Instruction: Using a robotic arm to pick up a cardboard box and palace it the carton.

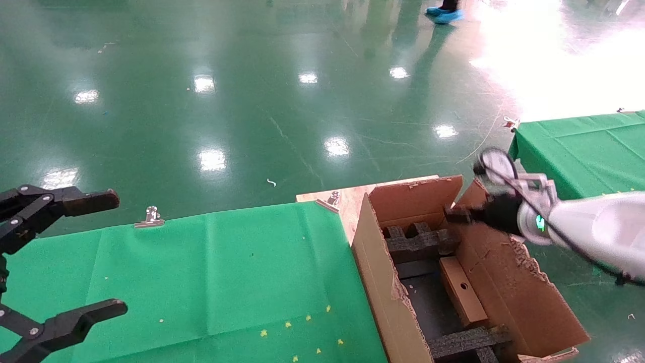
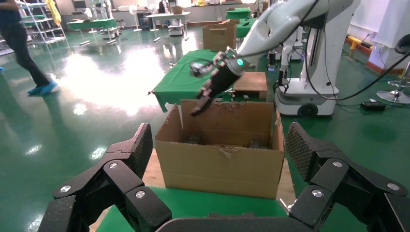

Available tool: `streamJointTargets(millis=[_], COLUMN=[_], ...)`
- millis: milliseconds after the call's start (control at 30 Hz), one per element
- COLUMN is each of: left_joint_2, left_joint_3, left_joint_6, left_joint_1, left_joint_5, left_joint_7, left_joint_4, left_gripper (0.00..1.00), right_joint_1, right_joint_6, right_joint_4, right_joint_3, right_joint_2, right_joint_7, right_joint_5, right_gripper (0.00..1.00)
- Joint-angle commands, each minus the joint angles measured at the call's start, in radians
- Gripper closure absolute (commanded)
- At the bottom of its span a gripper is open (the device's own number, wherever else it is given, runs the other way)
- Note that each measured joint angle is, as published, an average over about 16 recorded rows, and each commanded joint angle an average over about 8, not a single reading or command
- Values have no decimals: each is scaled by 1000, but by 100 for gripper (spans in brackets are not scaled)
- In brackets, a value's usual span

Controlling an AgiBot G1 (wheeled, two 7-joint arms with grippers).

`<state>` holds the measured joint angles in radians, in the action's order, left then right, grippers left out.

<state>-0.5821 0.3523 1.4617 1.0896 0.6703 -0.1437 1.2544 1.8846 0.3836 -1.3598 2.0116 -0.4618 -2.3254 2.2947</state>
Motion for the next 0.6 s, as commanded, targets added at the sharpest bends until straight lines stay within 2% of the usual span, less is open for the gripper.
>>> streamJointTargets(millis=[33,333,500,600], left_joint_2=[0,0,0,0], left_joint_3=[0,0,0,0], left_joint_6=[0,0,0,0], left_joint_1=[0,0,0,0], left_joint_5=[0,0,0,0], left_joint_7=[0,0,0,0], left_joint_4=[0,0,0,0], left_gripper=[0,0,0,0], right_joint_1=[31,143,179,187], right_joint_6=[-25,-281,-411,-444], right_joint_4=[-6,-17,-19,-19], right_joint_3=[-11,70,117,127], right_joint_2=[3,-8,-3,1], right_joint_7=[19,164,182,183], right_joint_5=[-18,-218,-263,-269], right_gripper=[0,0,0,0])
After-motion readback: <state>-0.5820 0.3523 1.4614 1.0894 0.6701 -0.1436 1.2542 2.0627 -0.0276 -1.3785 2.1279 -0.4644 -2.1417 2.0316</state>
